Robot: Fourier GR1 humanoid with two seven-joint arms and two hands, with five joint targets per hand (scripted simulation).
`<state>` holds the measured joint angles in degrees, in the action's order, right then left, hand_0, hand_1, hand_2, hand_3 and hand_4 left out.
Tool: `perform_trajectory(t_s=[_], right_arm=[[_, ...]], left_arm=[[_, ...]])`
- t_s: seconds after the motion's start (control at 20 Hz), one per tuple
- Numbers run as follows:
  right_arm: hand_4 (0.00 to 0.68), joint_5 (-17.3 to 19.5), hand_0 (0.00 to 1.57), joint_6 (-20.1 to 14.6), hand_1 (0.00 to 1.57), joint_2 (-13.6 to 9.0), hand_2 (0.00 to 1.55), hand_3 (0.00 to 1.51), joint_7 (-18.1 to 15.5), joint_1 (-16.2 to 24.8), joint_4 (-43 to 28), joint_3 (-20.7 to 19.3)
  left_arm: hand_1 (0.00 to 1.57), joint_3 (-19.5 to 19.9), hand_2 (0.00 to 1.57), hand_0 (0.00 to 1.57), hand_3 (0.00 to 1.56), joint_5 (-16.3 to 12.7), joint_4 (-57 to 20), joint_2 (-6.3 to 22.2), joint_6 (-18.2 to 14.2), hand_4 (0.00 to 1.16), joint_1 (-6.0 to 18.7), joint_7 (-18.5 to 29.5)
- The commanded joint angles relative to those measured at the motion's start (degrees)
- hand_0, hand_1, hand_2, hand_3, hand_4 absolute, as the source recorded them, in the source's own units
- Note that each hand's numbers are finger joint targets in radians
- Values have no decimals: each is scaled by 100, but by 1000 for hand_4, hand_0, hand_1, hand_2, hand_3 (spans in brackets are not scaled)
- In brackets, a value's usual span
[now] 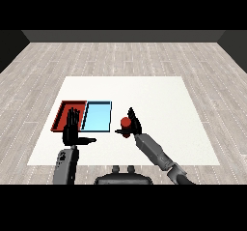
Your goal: Pick the red can and put it in the red box
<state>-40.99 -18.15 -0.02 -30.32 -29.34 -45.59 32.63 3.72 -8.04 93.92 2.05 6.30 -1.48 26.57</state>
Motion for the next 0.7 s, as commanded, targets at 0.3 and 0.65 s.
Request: perform_trajectory(t_s=[0.3, 0.65], right_arm=[[573, -77, 1525, -1075, 1525, 2, 1476, 1430, 121, -471, 565, 432], [551, -102, 1528, -1251, 1528, 2, 1472, 1420, 317, -726, 818, 756]], left_arm=[[0, 51, 0, 0, 0, -20, 254, 160, 106, 0, -210, -80], [0, 147, 0, 0, 0, -162, -96, 127, 159, 0, 95, 20]])
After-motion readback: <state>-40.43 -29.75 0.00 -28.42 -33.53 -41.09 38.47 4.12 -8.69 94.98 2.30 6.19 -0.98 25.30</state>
